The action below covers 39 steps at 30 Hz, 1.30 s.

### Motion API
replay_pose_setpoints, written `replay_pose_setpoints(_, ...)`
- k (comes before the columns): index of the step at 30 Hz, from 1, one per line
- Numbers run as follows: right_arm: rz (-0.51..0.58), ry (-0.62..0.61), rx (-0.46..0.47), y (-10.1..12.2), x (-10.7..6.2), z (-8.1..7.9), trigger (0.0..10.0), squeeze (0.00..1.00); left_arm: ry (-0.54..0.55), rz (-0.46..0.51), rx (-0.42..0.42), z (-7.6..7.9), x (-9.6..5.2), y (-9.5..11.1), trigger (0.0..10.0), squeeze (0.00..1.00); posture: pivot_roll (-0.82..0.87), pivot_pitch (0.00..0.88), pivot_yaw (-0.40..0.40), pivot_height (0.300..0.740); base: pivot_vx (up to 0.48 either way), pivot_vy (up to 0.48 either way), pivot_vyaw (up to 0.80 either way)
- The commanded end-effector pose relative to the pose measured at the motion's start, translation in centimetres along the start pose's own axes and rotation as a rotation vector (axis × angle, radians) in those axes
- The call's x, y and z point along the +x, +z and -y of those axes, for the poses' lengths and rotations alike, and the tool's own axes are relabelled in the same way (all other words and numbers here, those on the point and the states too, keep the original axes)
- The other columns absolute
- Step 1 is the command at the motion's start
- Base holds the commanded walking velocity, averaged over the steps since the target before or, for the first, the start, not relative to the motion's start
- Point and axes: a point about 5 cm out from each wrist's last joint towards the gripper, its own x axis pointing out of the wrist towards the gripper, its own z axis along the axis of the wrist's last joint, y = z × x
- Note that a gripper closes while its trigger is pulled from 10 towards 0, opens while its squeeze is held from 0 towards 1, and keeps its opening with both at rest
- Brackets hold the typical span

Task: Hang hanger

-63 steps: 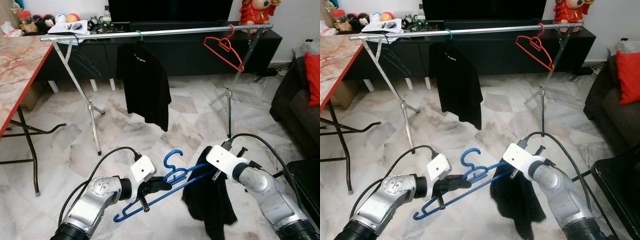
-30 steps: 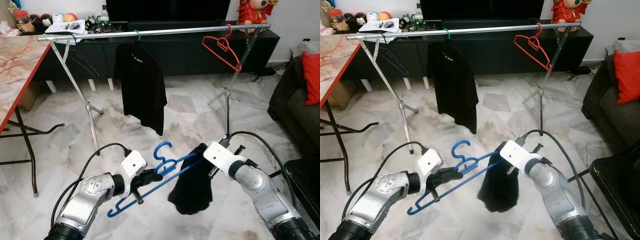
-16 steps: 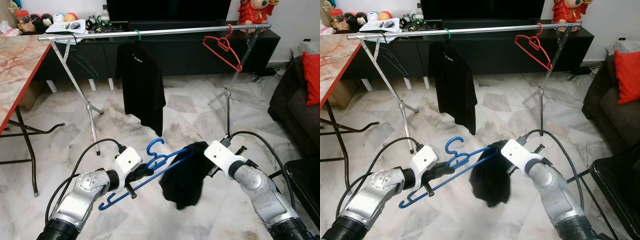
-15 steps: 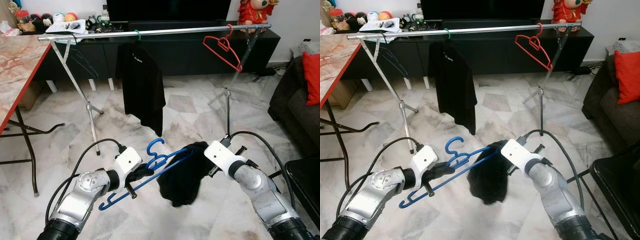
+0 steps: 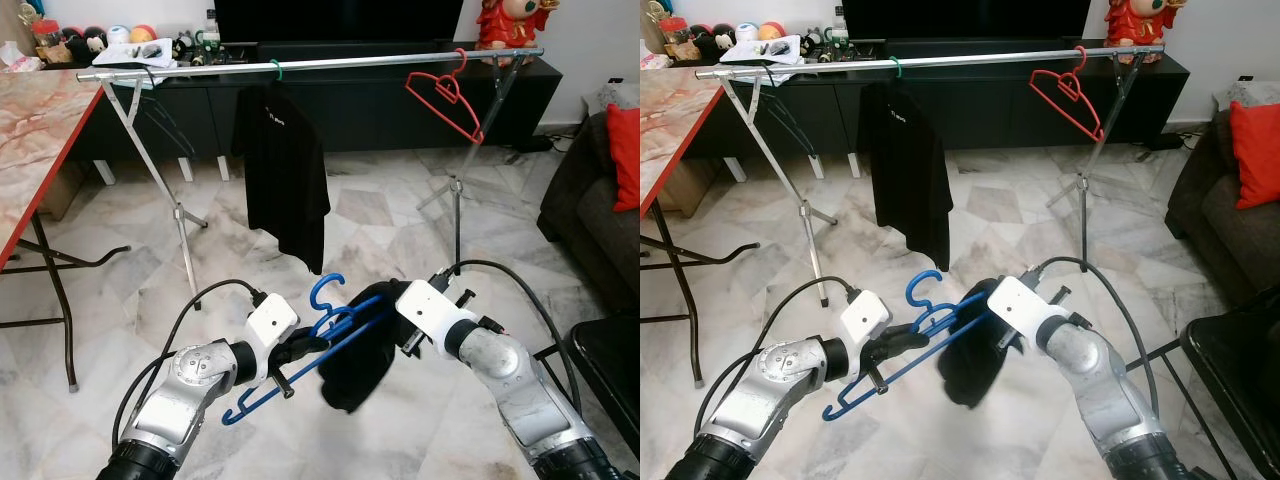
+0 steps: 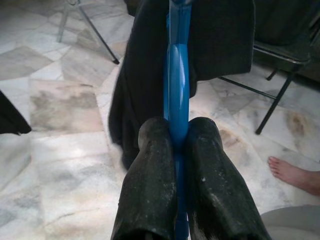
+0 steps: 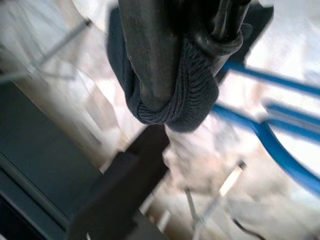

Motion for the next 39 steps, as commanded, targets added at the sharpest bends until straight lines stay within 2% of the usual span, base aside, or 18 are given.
replay_pose_setpoints(1, 0.127, 0.06, 0.017, 2.3, -0.3, -0.4, 10.0, 0.0, -0.035, 0.049, 0.019, 0.5, 0.5, 1.2, 10.0, 0.0, -0.03, 0.146, -0.017, 0.74, 0.0, 0.0, 0.0)
replay_pose_setpoints(5, 0.161, 0.096, 0.017, 3.0, -0.5, -0.7, 10.0, 0.0, -0.039, 0.05, 0.018, 0.6, 0.5, 1.2, 10.0, 0.0, -0.03, 0.146, -0.016, 0.74, 0.0, 0.0, 0.0)
replay_pose_setpoints(7, 0.221, 0.177, 0.025, 4.2, -1.0, -1.5, 10.0, 0.0, -0.05, 0.052, 0.018, 0.8, 0.7, 1.2, 10.0, 0.0, -0.03, 0.147, -0.016, 0.74, 0.0, 0.0, 0.0)
replay_pose_setpoints(8, 0.221, 0.177, 0.025, 4.2, -1.0, -1.5, 10.0, 0.0, -0.05, 0.052, 0.018, 0.8, 0.7, 1.2, 10.0, 0.0, -0.03, 0.147, -0.016, 0.74, 0.0, 0.0, 0.0)
replay_pose_setpoints(10, 0.282, 0.293, 0.021, 5.0, -1.8, -2.8, 10.0, 0.0, -0.06, 0.053, 0.018, 1.0, 0.8, 1.2, 10.0, 0.0, -0.03, 0.147, -0.017, 0.74, 0.0, 0.0, 0.0)
replay_pose_setpoints(12, 0.296, 0.312, 0.023, 5.2, -2.1, -3.0, 10.0, 0.0, -0.063, 0.054, 0.017, 1.0, 0.8, 1.2, 10.0, 0.0, -0.03, 0.147, -0.017, 0.74, 0.0, 0.0, 0.0)
replay_pose_setpoints(13, 0.222, 0.209, 0.02, 4.0, -1.6, -1.7, 10.0, 0.0, -0.066, 0.053, 0.016, 1.1, 0.8, 1.2, 10.0, 0.0, -0.03, 0.147, -0.018, 0.74, 0.0, 0.0, 0.0)
replay_pose_setpoints(14, 0.222, 0.209, 0.02, 4.0, -1.6, -1.7, 10.0, 0.0, -0.066, 0.053, 0.016, 1.1, 0.8, 1.2, 10.0, 0.0, -0.03, 0.147, -0.018, 0.74, 0.0, 0.0, 0.0)
replay_pose_setpoints(15, 0.107, 0.088, -0.014, 2.2, -1.2, 0.0, 10.0, 0.0, -0.066, 0.046, 0.016, 1.0, 0.6, 1.0, 10.0, 0.0, -0.03, 0.147, -0.018, 0.74, 0.0, 0.0, 0.0)
replay_pose_setpoints(17, 0.006, -0.015, -0.029, 0.5, -1.1, 1.7, 10.0, 0.0, -0.065, 0.027, 0.018, 0.9, 0.2, 0.6, 10.0, 0.0, -0.03, 0.146, -0.019, 0.74, 0.0, 0.0, 0.0)
replay_pose_setpoints(25, -0.041, -0.063, -0.009, -0.1, -1.1, 2.4, 10.0, 0.0, -0.057, 0.013, 0.023, 0.6, -0.2, 0.3, 10.0, 0.0, -0.03, 0.146, -0.02, 0.74, 0.0, 0.0, 0.0)
replay_pose_setpoints(30, 0.081, 0.059, 0.011, 1.7, -0.8, 0.6, 10.0, 0.0, -0.059, 0.017, 0.021, 0.7, -0.1, 0.5, 10.0, 0.0, -0.03, 0.14, -0.018, 0.74, 0.0, 0.0, 0.0)
replay_pose_setpoints(36, 0.143, 0.162, 0.01, 2.6, -1.2, -0.7, 10.0, 0.0, -0.061, 0.024, 0.021, 0.7, 0.2, 0.6, 10.0, 0.0, -0.03, 0.134, -0.018, 0.74, 0.0, 0.0, 0.0)
replay_pose_setpoints(39, 0.227, 0.306, 0.035, 3.9, -2.0, -2.6, 10.0, 0.0, -0.06, 0.032, 0.018, 0.8, 0.4, 0.7, 10.0, 0.0, -0.03, 0.13, -0.017, 0.74, 0.0, 0.0, 0.0)
